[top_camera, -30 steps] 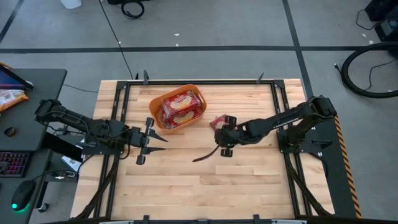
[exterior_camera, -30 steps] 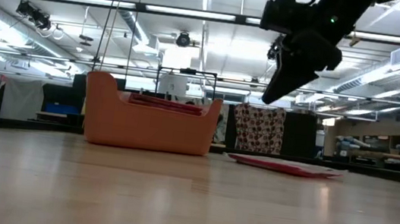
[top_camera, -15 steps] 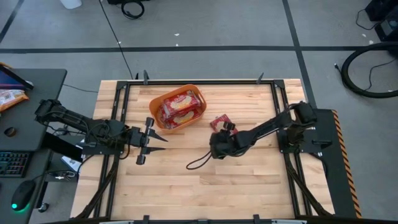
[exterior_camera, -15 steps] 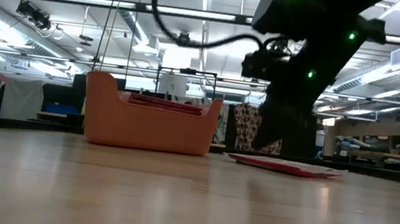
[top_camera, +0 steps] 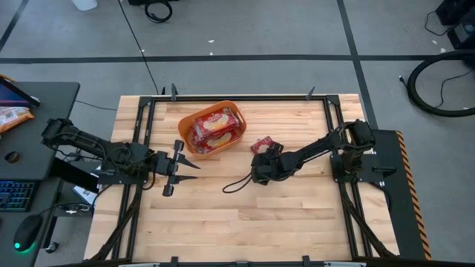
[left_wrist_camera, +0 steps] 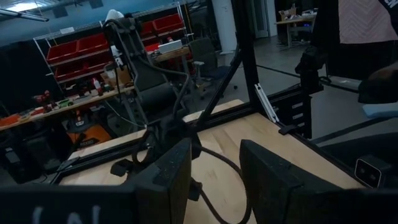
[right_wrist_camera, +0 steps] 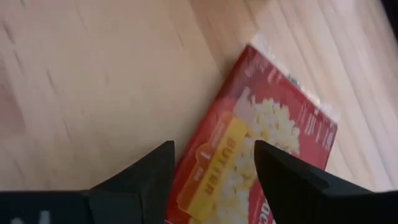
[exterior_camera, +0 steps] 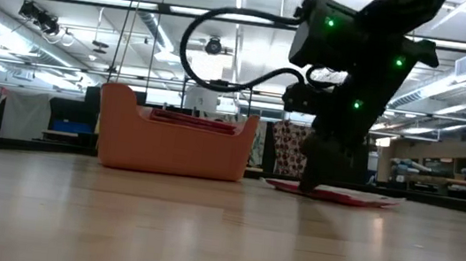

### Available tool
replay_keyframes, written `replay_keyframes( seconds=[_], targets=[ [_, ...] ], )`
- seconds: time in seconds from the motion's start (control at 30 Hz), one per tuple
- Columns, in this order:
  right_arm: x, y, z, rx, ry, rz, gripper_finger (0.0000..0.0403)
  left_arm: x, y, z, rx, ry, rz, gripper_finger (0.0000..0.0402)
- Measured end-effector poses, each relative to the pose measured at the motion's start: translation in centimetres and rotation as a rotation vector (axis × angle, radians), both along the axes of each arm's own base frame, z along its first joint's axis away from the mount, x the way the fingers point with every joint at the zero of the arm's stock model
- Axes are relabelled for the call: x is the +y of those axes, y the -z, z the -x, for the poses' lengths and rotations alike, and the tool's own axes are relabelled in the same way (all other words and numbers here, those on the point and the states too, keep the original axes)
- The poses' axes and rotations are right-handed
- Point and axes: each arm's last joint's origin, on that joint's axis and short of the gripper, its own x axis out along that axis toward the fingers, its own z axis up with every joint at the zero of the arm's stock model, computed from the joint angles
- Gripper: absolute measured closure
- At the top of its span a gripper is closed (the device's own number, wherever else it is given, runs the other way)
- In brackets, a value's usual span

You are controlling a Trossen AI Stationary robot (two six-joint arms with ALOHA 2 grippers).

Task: Sort popcorn bags into baskets
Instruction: Put the red popcorn bag into the orange bin

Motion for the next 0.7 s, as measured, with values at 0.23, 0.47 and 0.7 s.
replay_keyframes(
  seconds=[0.23, 0.47, 0.7],
  targets=[
    [-0.1, 1.2, 0.9, -0.017, 0.003, -0.023, 0.0164, 0.0, 0.0, 0.0, 0.000, 0.000, 0.000, 0.0260],
    [-0.5, 1.6, 1.5, 0.045, -0.013, -0.052, 0.0237, 0.0, 0.0, 0.0, 0.000, 0.000, 0.000, 0.0260],
    [-0.4, 1.8, 1.7, 0.098, -0.061, -0.083, 0.0363, 0.0, 0.0, 0.0, 0.001, 0.000, 0.000, 0.0260]
  ],
)
